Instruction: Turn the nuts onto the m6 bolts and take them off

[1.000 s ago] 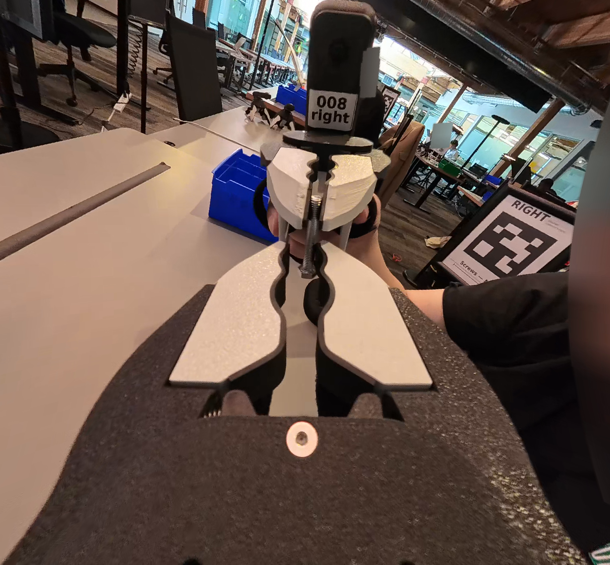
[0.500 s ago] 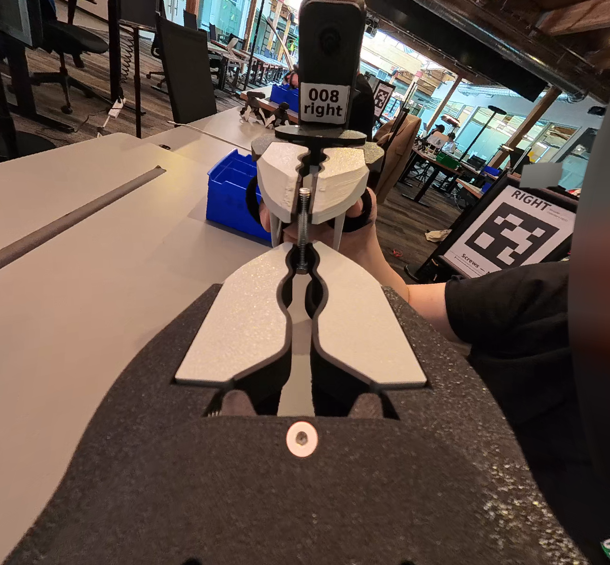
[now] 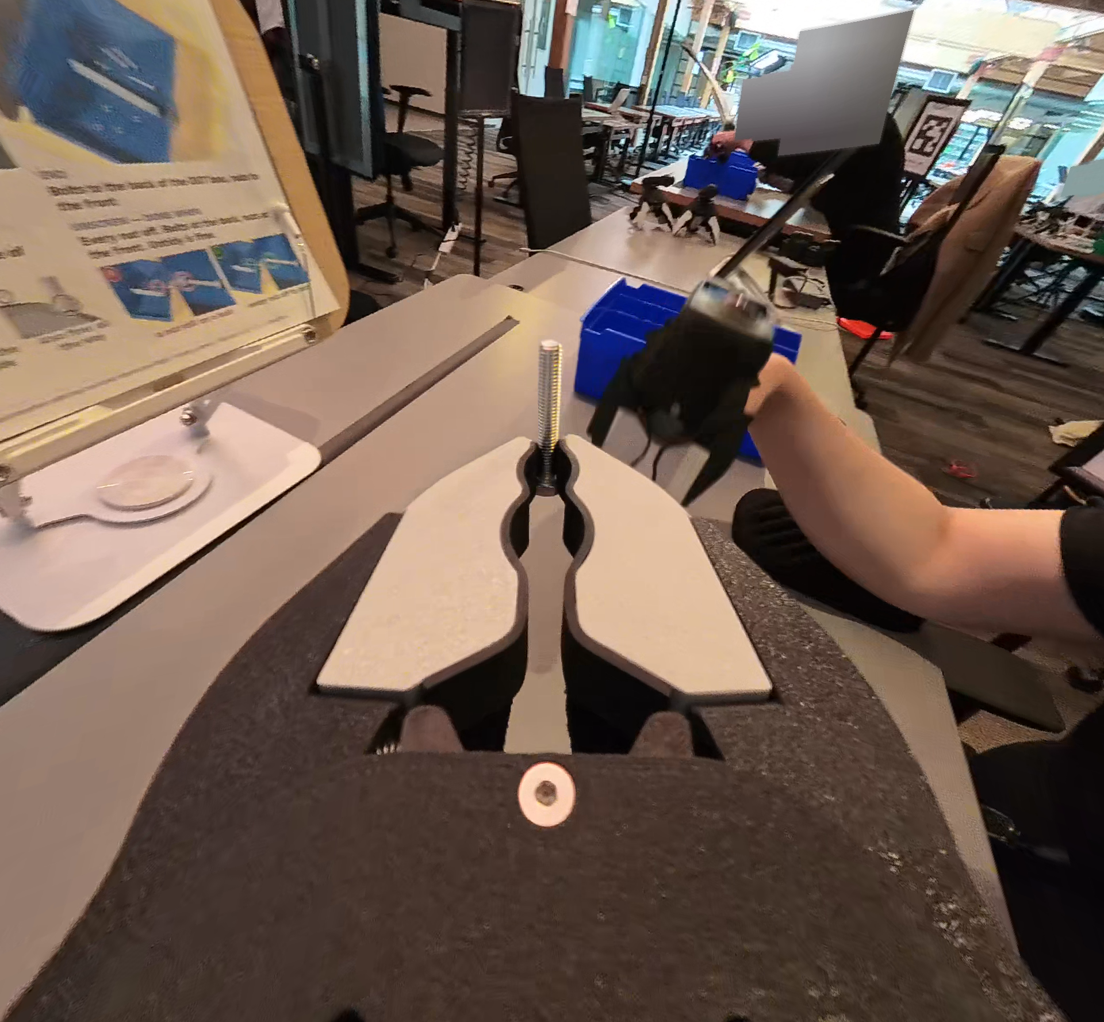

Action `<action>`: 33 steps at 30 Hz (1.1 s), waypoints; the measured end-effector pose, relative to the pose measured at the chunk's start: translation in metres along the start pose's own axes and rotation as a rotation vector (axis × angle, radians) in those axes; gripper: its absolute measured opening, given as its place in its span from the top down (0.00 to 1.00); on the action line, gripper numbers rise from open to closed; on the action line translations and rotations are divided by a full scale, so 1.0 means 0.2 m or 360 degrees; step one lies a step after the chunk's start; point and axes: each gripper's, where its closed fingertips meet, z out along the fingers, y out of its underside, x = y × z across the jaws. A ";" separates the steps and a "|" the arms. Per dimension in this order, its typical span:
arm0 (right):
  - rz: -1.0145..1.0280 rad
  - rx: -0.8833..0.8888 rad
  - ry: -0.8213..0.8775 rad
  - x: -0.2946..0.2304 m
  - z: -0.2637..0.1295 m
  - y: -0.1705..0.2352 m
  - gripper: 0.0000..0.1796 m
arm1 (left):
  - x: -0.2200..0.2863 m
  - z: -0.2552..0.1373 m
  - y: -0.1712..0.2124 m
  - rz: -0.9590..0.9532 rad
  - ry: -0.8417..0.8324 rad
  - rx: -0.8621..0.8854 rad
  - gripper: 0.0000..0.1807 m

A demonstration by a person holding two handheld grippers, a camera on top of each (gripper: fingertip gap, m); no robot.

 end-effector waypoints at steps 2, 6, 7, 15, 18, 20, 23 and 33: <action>0.0037 -0.0162 -0.0090 -0.03 0.13 0.02 0.97 | -0.05 -0.02 0.01 -0.0005 -0.0060 -0.0013 0.97; 0.0042 -0.0266 -0.0084 -0.04 0.21 0.02 0.94 | -0.09 -0.04 0.04 -0.0016 -0.0115 -0.0049 0.97; 0.0048 -0.0304 -0.0067 -0.04 0.22 0.03 0.93 | -0.09 -0.04 0.04 -0.0014 -0.0115 -0.0056 0.97; 0.0045 -0.0532 -0.0015 -0.03 0.31 0.10 0.87 | -0.09 -0.02 0.06 -0.0024 -0.0114 -0.0086 0.97; 0.0042 -0.0556 -0.0025 -0.03 0.34 0.12 0.88 | -0.09 -0.02 0.06 -0.0014 -0.0115 -0.0090 0.97; 0.0044 -0.0574 -0.0034 -0.03 0.35 0.13 0.88 | -0.09 -0.03 0.05 -0.0014 -0.0110 -0.0083 0.97; 0.0061 -0.0585 -0.0055 -0.04 0.36 0.14 0.88 | -0.08 -0.04 0.05 -0.0018 -0.0104 -0.0070 0.97; 0.0098 -0.0563 -0.0110 -0.05 0.37 0.15 0.95 | -0.08 -0.03 0.06 -0.0016 -0.0083 -0.0085 0.97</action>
